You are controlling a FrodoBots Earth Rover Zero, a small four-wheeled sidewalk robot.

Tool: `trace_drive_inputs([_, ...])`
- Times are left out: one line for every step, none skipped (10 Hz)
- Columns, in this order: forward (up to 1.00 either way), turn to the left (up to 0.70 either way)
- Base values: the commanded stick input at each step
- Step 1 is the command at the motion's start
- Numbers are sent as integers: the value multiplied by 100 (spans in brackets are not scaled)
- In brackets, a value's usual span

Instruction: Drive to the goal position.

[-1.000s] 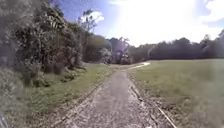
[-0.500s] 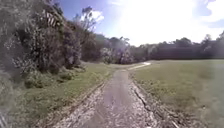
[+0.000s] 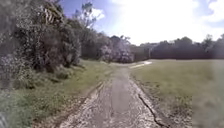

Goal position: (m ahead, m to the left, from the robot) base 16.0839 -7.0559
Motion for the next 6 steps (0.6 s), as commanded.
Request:
trace_drive_inputs([70, 0])
trace_drive_inputs([70, 0])
trace_drive_inputs([70, 0])
trace_drive_inputs([70, 0])
trace_drive_inputs([70, 0])
trace_drive_inputs([70, 0])
